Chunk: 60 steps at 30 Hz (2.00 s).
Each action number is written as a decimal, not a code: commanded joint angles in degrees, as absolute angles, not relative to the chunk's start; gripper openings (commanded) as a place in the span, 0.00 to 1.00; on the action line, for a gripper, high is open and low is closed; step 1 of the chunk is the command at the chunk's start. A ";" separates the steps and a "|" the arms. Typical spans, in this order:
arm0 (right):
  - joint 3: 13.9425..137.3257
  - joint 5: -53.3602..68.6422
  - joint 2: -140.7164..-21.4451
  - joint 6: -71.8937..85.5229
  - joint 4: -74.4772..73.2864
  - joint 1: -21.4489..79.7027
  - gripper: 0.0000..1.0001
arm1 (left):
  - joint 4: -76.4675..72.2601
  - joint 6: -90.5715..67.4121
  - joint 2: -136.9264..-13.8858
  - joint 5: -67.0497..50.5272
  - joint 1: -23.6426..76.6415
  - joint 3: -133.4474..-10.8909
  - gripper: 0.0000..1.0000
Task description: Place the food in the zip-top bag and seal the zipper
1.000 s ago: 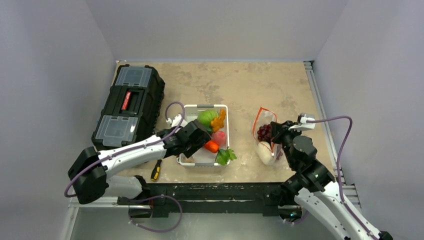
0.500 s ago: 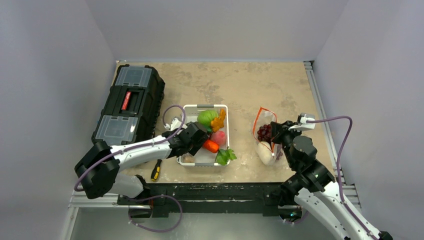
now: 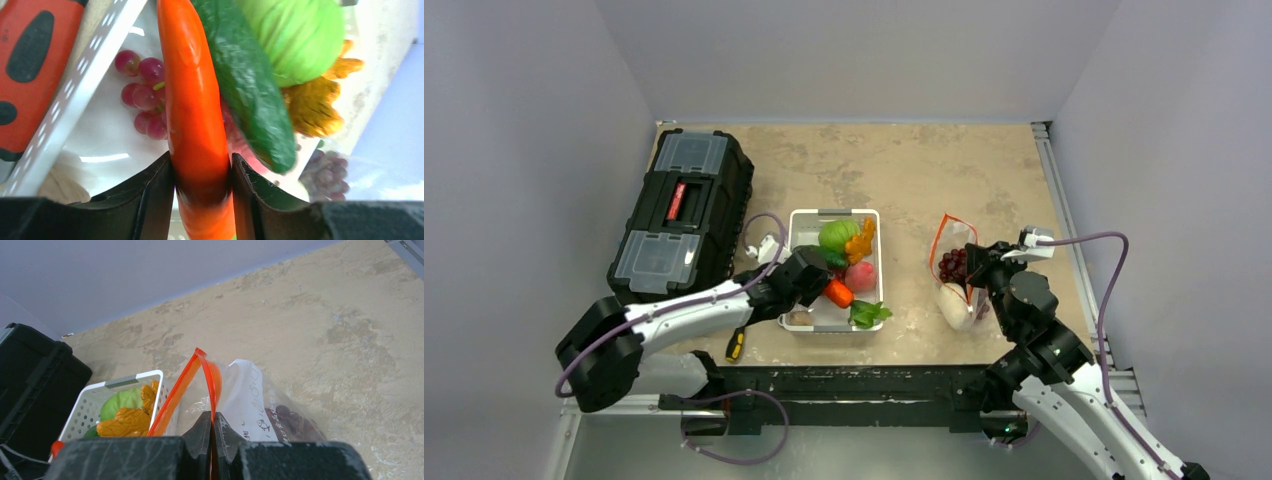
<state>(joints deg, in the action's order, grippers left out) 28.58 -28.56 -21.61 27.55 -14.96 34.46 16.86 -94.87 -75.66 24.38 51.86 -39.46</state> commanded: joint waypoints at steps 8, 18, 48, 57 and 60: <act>28.43 -28.35 -21.63 26.81 -12.23 34.54 0.00 | 12.05 -71.83 -53.80 23.96 51.68 -38.41 0.25; 28.32 -27.96 -21.93 26.56 -12.11 34.51 0.00 | -7.16 -52.66 -58.24 12.93 51.81 -50.46 0.25; 27.85 -27.51 -19.56 26.37 -11.90 34.54 0.00 | -48.80 -35.27 -98.65 15.03 61.26 -67.48 0.19; 27.83 -27.47 -19.73 26.38 -11.80 34.54 0.00 | -42.01 -35.81 -100.50 9.01 63.22 -67.59 0.19; 27.73 -27.95 -19.23 26.46 -11.89 34.54 0.00 | -34.28 -35.09 -99.78 10.28 64.47 -67.78 0.19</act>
